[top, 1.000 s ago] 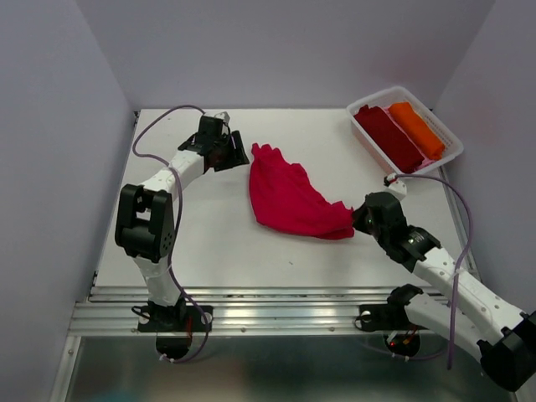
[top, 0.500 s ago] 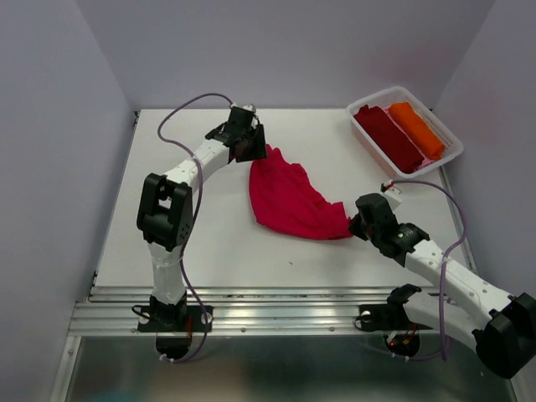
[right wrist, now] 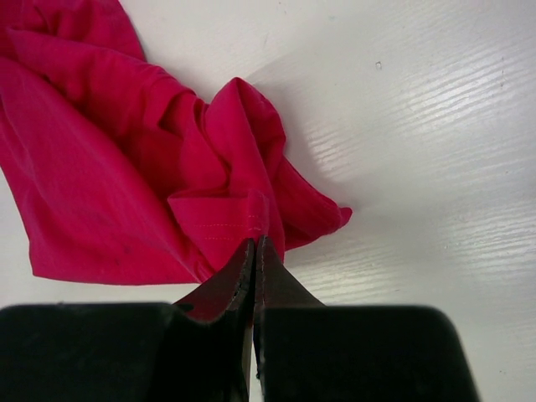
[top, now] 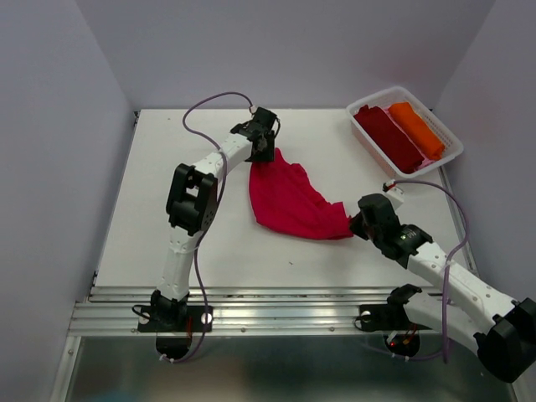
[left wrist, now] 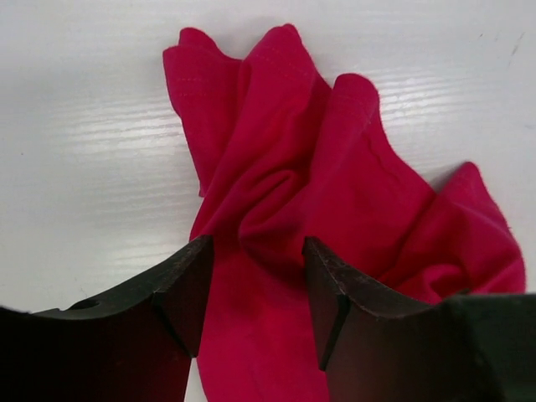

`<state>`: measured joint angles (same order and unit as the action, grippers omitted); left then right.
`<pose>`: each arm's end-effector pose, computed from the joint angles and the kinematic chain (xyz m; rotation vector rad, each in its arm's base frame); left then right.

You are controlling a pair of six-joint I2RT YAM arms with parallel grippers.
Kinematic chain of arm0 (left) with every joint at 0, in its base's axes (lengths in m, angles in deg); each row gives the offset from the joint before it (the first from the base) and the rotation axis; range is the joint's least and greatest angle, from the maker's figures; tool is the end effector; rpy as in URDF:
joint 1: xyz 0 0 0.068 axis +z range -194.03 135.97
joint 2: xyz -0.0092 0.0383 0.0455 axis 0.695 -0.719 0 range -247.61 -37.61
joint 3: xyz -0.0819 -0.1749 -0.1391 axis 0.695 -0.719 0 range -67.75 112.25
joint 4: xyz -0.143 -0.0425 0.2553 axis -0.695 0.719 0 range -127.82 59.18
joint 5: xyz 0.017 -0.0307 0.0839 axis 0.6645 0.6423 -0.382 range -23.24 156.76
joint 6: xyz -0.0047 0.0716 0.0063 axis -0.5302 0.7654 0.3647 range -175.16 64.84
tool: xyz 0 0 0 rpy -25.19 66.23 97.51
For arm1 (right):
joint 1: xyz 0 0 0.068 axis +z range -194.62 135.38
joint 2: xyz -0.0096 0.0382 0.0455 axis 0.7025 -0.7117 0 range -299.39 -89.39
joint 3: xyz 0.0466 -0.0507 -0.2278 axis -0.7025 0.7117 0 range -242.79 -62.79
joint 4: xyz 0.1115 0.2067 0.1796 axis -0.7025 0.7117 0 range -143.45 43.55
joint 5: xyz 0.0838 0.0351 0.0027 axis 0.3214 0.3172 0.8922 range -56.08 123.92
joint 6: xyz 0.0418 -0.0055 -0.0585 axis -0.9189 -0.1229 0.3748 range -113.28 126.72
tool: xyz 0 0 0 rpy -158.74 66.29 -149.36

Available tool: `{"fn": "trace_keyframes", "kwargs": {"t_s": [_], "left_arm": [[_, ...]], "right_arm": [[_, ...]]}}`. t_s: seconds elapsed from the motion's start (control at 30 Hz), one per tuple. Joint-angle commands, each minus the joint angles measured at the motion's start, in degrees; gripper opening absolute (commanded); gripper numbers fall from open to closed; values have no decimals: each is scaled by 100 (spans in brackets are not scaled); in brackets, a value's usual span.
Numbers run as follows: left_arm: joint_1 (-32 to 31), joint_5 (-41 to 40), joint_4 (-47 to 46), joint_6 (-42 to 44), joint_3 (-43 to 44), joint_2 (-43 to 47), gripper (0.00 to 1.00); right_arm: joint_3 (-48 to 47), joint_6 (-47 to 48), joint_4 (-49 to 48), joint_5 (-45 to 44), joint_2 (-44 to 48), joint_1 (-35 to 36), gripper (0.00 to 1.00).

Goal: Roll the t-shirts
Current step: Flatten out the T-shirt at the center of the board.

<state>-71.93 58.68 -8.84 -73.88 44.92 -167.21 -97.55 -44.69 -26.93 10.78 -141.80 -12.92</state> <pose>0.4849 -0.2473 0.1690 0.1223 2.3703 -0.2264 0.2332 0.1165 0.1762 0.5832 2.2070 0.2894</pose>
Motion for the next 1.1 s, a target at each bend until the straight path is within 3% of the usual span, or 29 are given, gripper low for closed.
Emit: {"fn": "trace_keyframes", "kwargs": {"t_s": [0.0, 0.07, 0.1, 0.17, 0.2, 0.37, 0.47, 0.57, 0.73, 0.87, 0.97, 1.0, 1.07], "left_arm": [[-84, -274, 215, 149, 160, 146, 54], [-110, -186, 144, 141, 142, 172, 39], [-110, -133, 118, 158, 159, 163, 26], [-110, -98, 91, 176, 194, 146, 14], [-102, -132, 117, 176, 230, 128, 0], [-40, -230, 65, 88, 266, 443, 0], [223, 217, -163, 0, 195, 865, 0], [618, 771, -383, -132, 238, 1235, 0], [944, 938, -269, 52, 809, 1499, 0], [1470, 1475, -208, 79, 2281, 1342, 0], [1726, 1817, -453, 53, 3005, 1393, 0], [1909, 1888, -593, 18, 3025, 1481, 0], [2060, 2187, -1094, -52, 2720, 1902, 0]], "right_arm": [[-57, -79, -183, -95, 107, 38, 1], [-57, -79, -174, -86, 64, 38, 1], [-57, -70, -174, -68, 55, 38, 1], [-57, -18, -174, -68, 55, 38, 1], [-57, -9, -174, -86, 55, 38, 1], [-101, 62, -217, -191, 55, 38, 1], [-293, 263, -367, -139, -252, 38, 1], [-1223, 562, -385, 11, -1112, 38, 1], [-3366, 1500, -454, -130, -2711, -400, 1], [-5928, 2221, -1348, 46, -3976, -1156, 1], [-7154, 2601, -1658, 213, -4391, -1272, 1], [-7750, 2680, -1711, 265, -4514, -1272, 1], [-7966, 2795, -1834, 467, -4472, -1272, 1]]}}
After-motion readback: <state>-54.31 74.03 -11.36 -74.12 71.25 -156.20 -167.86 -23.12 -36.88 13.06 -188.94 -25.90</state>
